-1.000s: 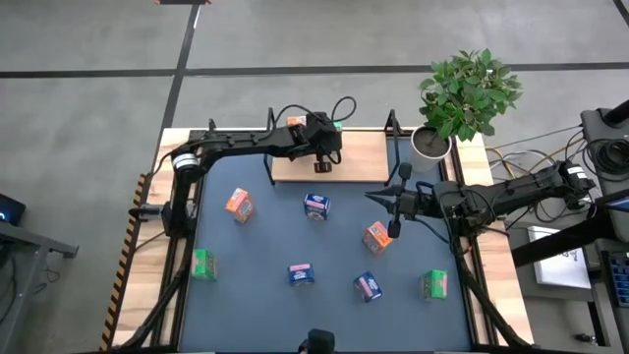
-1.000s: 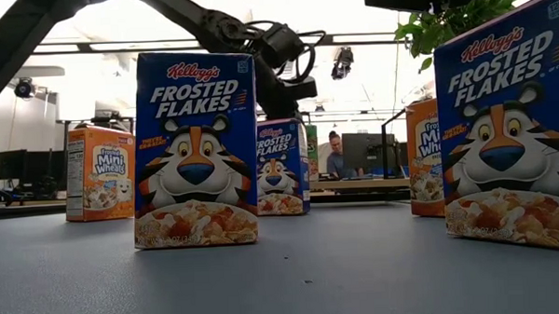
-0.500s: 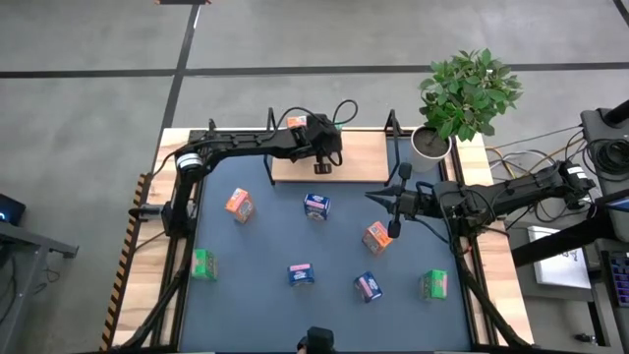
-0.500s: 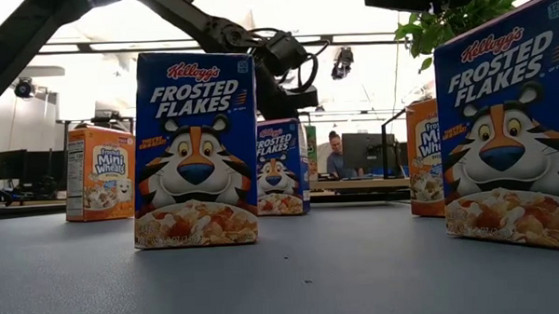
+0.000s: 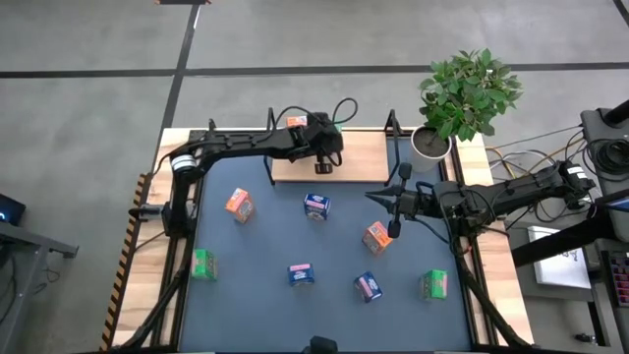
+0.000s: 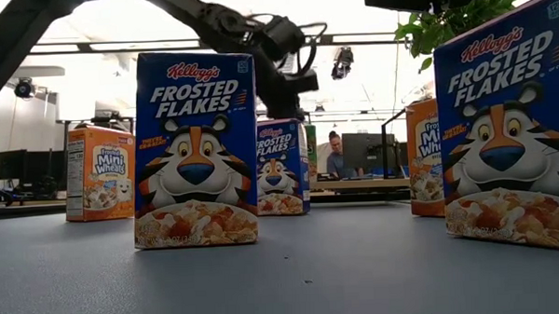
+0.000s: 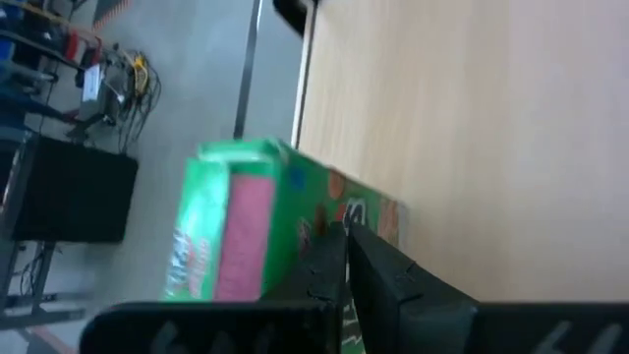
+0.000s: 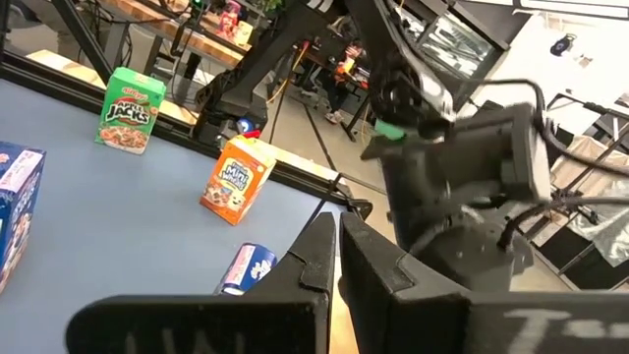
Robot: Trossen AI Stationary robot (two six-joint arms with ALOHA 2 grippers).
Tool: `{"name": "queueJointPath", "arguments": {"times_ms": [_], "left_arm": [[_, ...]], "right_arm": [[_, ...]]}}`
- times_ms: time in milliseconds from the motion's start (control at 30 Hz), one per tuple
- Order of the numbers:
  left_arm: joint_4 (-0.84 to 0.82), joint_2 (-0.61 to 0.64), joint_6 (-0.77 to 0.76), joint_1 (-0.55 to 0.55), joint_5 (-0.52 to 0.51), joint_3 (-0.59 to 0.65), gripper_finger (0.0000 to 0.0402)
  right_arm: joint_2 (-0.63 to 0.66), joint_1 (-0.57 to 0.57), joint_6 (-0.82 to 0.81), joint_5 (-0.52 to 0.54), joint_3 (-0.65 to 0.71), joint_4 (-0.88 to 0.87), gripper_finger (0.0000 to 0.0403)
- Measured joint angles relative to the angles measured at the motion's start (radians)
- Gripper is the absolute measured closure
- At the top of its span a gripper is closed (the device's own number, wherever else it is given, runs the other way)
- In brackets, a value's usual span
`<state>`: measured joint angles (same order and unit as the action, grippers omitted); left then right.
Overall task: Stack cereal on shelf
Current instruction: Put the center green cereal box on the shelf
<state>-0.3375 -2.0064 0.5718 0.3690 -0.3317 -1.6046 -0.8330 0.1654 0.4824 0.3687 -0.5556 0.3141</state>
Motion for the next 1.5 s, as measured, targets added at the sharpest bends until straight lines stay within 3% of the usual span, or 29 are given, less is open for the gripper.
{"name": "queueJointPath", "arguments": {"times_ms": [300,533,1500], "left_arm": [[0.081,0.097,0.037,-0.010,0.001,-0.020,0.0402],[0.068,0.060,-0.034,0.065,-0.001,-0.013,0.0402],[0.145,0.017,-0.065,0.068,-0.002,-0.009,0.0402]], "right_arm": [[0.000,0.000,-0.002,0.000,0.000,0.000,0.0392],[0.000,0.000,-0.009,0.000,0.000,0.000,0.0392],[0.000,0.000,-0.003,0.000,0.000,-0.001,0.0392]]}}
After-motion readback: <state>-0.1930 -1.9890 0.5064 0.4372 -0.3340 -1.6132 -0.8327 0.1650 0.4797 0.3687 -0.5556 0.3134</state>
